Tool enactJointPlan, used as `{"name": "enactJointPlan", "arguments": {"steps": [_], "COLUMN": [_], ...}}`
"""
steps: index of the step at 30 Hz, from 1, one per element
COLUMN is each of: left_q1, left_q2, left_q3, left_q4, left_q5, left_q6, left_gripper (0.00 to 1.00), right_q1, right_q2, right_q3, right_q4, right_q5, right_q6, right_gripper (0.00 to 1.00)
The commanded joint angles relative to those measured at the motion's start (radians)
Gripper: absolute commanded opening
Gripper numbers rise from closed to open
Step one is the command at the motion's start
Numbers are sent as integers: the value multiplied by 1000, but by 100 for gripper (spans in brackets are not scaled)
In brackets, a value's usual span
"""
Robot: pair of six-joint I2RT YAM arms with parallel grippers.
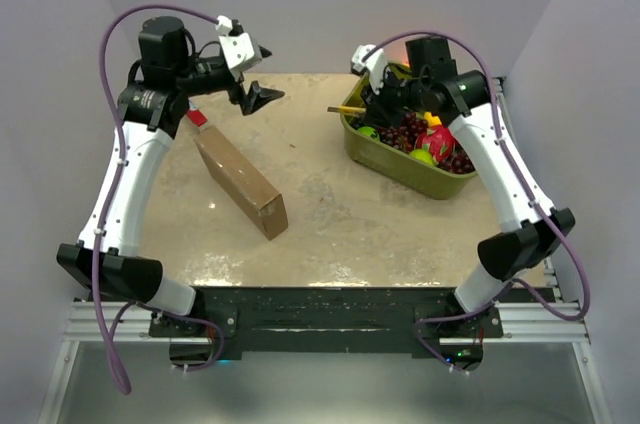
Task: Unpack the express box
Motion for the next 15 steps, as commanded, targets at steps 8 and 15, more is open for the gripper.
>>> {"name": "enactJointPlan", "arguments": {"steps": [8, 15], "left_q1": [-169, -201], "left_q2": [5, 48], "left_q3": [-159, -112], "left_q4": [248, 67], "left_q5": [224, 243], "left_q6": [-290, -158], "left_gripper": [84, 75], "right_q1": [200, 208], "right_q2": [-111, -100], "right_q3": [8, 38], "right_q4": [-8, 29], "right_q5": [24, 50], "right_q6": [-316, -250], "right_gripper": [0, 0]}}
